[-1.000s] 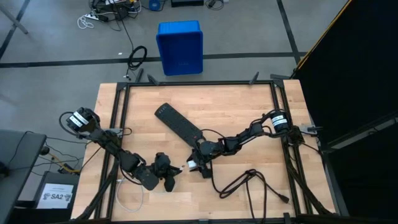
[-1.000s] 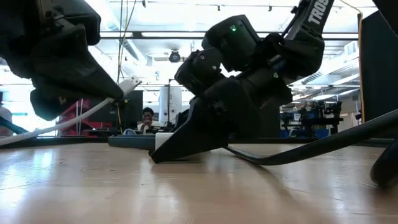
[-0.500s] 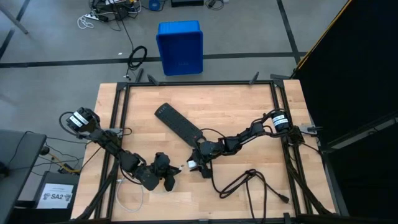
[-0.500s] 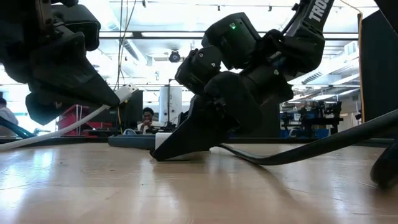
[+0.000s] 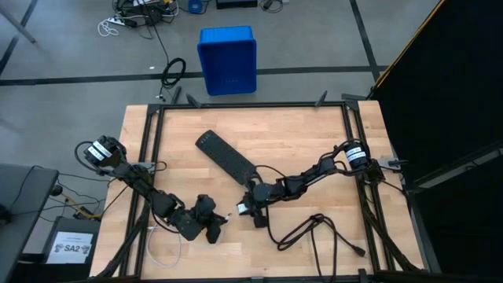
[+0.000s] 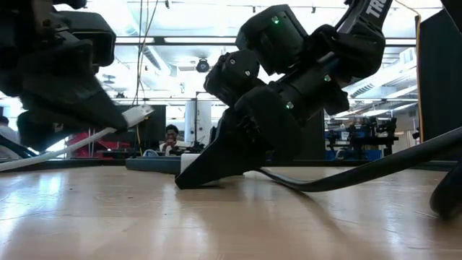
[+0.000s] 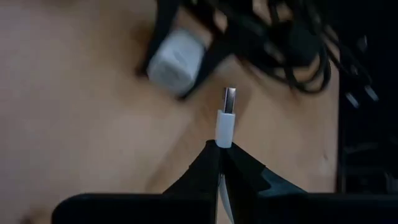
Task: Insert USB
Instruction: Insert the white USB cable into the white charger adapter
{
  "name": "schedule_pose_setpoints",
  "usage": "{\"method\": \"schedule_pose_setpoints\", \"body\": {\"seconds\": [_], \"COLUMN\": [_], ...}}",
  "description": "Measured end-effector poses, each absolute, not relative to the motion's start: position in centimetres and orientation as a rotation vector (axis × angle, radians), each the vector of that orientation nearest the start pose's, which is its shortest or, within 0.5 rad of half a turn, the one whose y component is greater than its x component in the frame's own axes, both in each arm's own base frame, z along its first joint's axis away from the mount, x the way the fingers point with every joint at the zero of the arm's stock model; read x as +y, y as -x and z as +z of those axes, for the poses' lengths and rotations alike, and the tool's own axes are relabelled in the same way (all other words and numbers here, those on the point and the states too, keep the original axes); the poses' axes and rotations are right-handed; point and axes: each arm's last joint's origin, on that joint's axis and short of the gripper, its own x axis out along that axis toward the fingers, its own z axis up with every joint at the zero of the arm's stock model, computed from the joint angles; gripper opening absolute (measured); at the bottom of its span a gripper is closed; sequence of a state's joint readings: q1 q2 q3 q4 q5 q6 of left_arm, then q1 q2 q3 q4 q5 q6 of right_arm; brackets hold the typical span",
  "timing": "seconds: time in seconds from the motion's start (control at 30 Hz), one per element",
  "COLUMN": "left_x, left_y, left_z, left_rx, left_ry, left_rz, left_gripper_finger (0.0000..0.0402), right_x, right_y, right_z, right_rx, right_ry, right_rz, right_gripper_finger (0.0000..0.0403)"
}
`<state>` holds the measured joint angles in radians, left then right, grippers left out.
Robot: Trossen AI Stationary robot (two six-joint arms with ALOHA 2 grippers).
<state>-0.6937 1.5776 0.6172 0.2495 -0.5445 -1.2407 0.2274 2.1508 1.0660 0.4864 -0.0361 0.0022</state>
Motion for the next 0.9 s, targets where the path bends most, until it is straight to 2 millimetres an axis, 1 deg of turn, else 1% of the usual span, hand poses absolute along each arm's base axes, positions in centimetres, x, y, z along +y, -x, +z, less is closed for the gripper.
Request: {"method": "schedule_pose_setpoints", "body": {"seconds": [0.1,0.23,0.3,0.4,0.5,0.6,0.7,0.8,0.9], "left_x": [-17.1,-17.4,-17.6,-18.0,-18.5,-18.4,-18.2,-17.8,-17.3], "left_y": [-22.6,-22.8,-22.9,-23.2,-23.7,-24.3,-25.0,-25.3,-25.6], "left_z": [14.1,14.3,14.6,15.1,16.1,16.6,17.1,17.0,17.0], "left_rx": [0.624,0.678,0.677,0.669,0.673,0.698,0.739,0.822,0.867], "left_ry": [0.845,0.912,0.942,0.988,1.035,1.095,1.127,1.132,1.146], "left_rz": [0.166,0.085,0.043,-0.020,-0.088,-0.116,-0.144,-0.135,-0.155], "left_gripper_finger": [0.0000,0.0000,0.0000,0.0000,0.0000,0.0000,0.0000,0.0000,0.0000], "right_x": [9.8,11.2,12.4,14.9,17.3,19.1,20.3,20.8,20.8], "right_y": [-40.1,-39.9,-39.7,-39.1,-38.3,-37.6,-37.2,-36.9,-36.9], "right_z": [8.2,8.4,8.6,9.1,9.6,10.1,10.6,10.9,10.9], "right_rx": [0.584,0.517,0.468,0.372,0.304,0.244,0.192,0.166,0.165], "right_ry": [0.110,0.270,0.360,0.501,0.614,0.658,0.665,0.701,0.723], "right_rz": [0.261,0.274,0.287,0.302,0.294,0.282,0.274,0.248,0.229], "right_gripper_finger": [0.0114,0.0114,0.0114,0.0114,0.0114,0.0114,0.0114,0.0114,0.0114]}}
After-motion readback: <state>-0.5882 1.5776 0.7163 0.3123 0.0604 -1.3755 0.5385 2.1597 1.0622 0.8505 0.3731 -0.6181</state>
